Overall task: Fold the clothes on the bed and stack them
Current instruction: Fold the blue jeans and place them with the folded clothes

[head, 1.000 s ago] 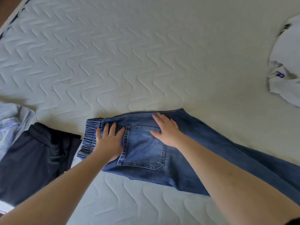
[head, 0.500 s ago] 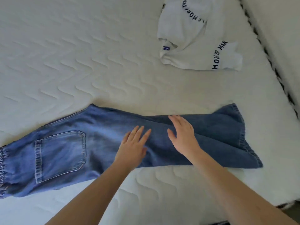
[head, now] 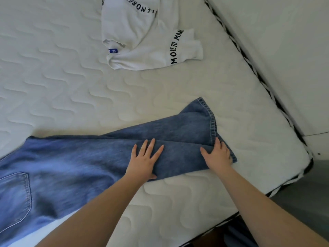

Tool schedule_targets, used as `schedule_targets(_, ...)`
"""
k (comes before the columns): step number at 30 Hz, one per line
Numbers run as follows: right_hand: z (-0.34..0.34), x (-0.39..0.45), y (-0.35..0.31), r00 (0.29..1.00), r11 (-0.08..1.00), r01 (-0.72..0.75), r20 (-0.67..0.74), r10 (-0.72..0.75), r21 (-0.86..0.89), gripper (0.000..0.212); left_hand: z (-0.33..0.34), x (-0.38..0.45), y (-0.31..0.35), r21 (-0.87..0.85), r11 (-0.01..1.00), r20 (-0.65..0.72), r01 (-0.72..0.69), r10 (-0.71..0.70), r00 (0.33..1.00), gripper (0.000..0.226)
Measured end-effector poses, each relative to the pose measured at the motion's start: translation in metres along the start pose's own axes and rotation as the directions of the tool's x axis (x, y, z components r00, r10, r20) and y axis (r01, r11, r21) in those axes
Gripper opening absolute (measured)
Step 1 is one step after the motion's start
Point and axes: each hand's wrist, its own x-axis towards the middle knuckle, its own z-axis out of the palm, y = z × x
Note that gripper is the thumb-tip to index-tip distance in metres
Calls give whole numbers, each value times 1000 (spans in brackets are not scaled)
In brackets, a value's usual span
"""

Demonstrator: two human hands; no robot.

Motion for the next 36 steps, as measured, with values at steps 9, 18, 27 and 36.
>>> schedule_targets(9, -1, 12, 20, 967, 993, -94, -229, 110, 77, 71, -1, 12, -6, -15, 1000, 79, 10, -9, 997, 116)
schedule_targets(18, -13, -15, 0, 857, 973, 190, -506, -98, 134, 24, -13, 11, -6, -37, 999, 111, 3, 1, 994, 101)
schedule_targets(27, 19, -31, -2, 964, 973, 214, -143, -226, -90, 71, -17, -10, -12, -88, 995, -175, -39, 23, 984, 56)
schedule_targets(36, 42, -43, 2, 977, 988, -27, -207, 59, 154, 42, -20, -58, -34, -290, 954, -349, -79, -29, 937, 52)
